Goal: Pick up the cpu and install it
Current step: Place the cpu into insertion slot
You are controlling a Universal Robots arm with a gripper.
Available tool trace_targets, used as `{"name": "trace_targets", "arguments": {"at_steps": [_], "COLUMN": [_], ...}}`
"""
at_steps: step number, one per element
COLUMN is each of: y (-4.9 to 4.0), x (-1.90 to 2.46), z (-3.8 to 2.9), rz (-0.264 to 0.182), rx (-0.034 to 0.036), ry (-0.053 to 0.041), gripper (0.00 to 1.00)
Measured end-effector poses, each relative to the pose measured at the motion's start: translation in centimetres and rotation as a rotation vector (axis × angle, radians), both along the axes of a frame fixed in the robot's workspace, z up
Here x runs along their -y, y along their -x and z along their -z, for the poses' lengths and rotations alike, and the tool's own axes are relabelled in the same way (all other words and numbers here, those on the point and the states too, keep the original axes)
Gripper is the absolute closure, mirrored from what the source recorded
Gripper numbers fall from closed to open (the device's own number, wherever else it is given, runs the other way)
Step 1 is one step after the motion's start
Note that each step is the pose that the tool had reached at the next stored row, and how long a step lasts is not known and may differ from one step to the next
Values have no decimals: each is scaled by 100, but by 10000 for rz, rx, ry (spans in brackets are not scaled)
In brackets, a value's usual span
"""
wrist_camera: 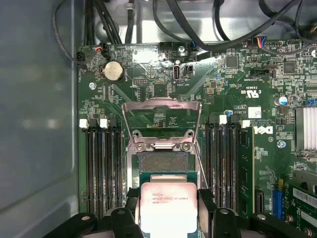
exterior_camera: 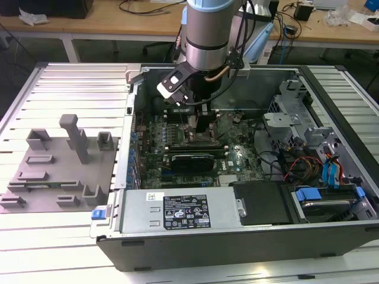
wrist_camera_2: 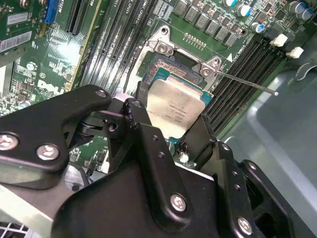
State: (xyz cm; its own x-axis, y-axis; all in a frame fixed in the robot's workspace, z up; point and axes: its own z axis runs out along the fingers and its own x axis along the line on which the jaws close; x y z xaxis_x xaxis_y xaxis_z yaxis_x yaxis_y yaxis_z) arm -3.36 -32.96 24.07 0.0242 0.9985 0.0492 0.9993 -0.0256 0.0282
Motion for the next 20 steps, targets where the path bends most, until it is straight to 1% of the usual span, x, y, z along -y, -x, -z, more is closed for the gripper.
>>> {"name": "trace_targets", "arguments": {"at_steps": [4, 6, 8, 14, 17, 20], "y": [0, -3, -13, -14, -13, -13], "x": [0, 0, 0, 0, 0, 0], "z": [69, 107, 148, 166, 194, 195], "rz": [187, 187, 69, 57, 57, 57], "rx": [0, 1, 1, 1, -2, 0], "ry": [-1, 0, 4, 20, 66, 67], "gripper": [45, 45, 45, 45, 45, 45]}}
